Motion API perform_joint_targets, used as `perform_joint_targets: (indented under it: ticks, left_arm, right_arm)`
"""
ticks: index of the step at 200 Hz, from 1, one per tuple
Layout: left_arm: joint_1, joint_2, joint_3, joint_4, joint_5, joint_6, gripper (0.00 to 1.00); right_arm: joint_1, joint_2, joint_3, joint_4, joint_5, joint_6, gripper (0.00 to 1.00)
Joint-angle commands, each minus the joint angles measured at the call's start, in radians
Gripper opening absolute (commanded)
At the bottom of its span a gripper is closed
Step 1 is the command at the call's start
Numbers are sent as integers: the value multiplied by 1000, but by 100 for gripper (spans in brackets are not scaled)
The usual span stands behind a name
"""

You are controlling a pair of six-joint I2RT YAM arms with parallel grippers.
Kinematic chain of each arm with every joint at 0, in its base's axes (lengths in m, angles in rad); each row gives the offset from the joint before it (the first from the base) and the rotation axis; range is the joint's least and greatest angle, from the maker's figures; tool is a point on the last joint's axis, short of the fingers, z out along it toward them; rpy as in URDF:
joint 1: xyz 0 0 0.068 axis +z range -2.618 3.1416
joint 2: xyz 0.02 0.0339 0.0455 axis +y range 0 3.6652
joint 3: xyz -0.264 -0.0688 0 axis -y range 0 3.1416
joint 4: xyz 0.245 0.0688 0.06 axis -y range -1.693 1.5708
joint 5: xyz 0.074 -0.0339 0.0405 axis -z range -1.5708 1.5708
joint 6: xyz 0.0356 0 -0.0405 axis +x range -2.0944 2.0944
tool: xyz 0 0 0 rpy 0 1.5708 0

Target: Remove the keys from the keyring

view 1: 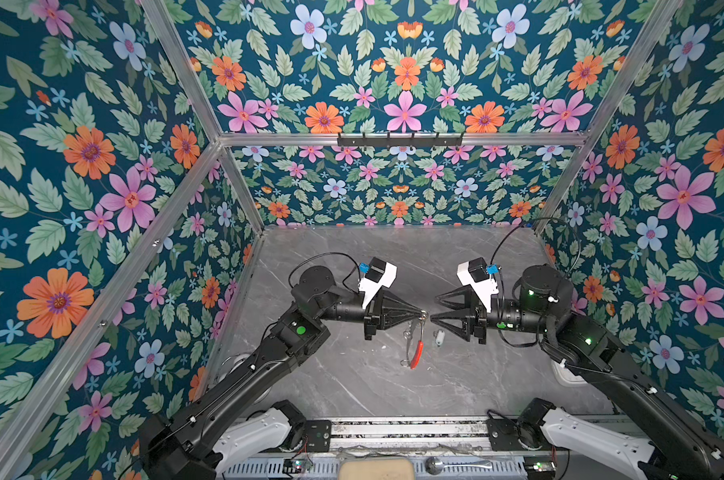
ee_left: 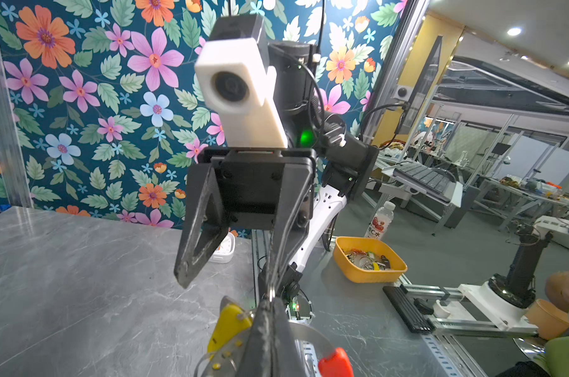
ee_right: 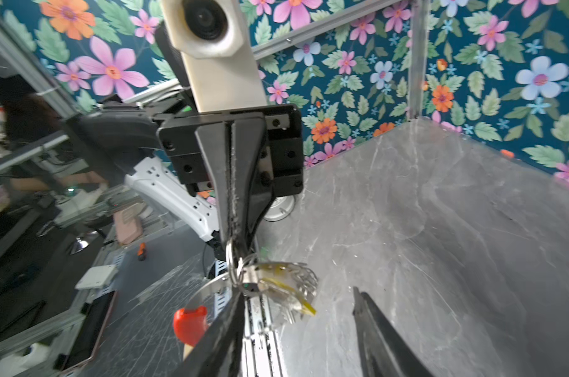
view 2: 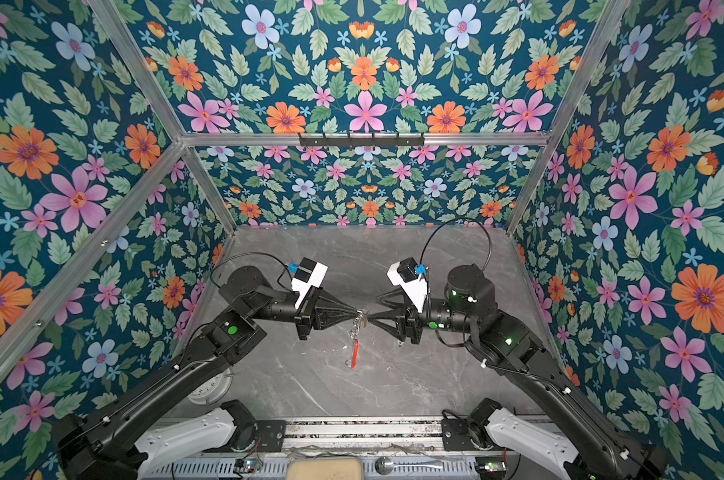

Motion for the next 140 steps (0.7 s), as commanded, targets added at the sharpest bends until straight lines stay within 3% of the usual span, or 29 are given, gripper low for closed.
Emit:
perform_joint_targets:
  ticks: [1,41,101,115,140]
  left_arm:
    - [1,8,-9,161,28,-74,0]
    - [1,17,-24,225,46,-124,0]
    - [1,14,-27,230,66,-147,0]
    - [1,16,-28,230,68,-152,0]
    - [1,9,-32,212,42,-143,0]
  right_arm:
    - [-1,3,-16,89,-138,2,56]
    - [-1,22,-27,92,-172,0,56]
    - [-1,51,-16,93,-108,5,53]
    - [-1,56,-10,96,-101,5,48]
    - [0,55,-1,98,-108,6,29]
